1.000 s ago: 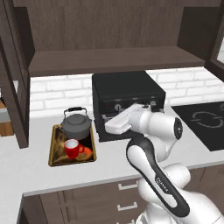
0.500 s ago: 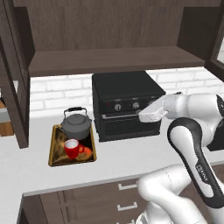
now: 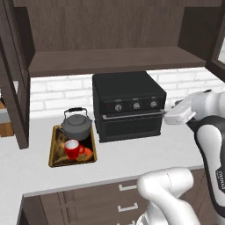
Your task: Pick the kettle from the counter and place it on the tray. Then pick the mug from the cabinet and place it on the tray. Then close the cabinet doors.
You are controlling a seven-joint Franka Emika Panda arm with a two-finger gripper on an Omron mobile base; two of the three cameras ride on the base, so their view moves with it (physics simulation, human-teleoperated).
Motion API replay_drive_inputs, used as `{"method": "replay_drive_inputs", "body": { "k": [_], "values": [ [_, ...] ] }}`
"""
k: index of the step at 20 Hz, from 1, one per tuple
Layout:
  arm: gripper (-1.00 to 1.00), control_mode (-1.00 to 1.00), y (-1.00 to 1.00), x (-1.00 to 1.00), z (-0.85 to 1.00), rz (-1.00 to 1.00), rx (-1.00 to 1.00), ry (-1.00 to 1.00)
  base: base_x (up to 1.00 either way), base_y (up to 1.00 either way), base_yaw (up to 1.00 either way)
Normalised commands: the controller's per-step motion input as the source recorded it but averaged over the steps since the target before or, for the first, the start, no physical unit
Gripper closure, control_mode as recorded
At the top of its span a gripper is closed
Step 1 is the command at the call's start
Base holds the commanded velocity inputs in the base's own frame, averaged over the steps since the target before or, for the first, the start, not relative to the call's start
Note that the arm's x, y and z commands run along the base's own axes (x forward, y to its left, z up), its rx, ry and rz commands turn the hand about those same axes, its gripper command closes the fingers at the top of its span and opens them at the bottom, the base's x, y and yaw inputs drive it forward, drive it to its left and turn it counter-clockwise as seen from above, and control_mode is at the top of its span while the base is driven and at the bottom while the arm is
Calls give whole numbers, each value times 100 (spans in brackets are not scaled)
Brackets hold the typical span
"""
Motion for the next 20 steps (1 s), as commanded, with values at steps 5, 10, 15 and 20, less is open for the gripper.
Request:
{"method": "replay_drive_inputs", "body": {
  "k": [5, 10, 15, 20],
  "values": [
    [-100, -100, 0, -32, -57, -27, 4, -34, 0, 0, 0],
    [-100, -100, 0, -34, -47, -28, 1, -43, 0, 0, 0],
    [-100, -100, -4, -36, -50, -23, 4, -45, 0, 0, 0],
    [-100, -100, -1, -41, -60, -24, 4, -41, 0, 0, 0]
  ]
}}
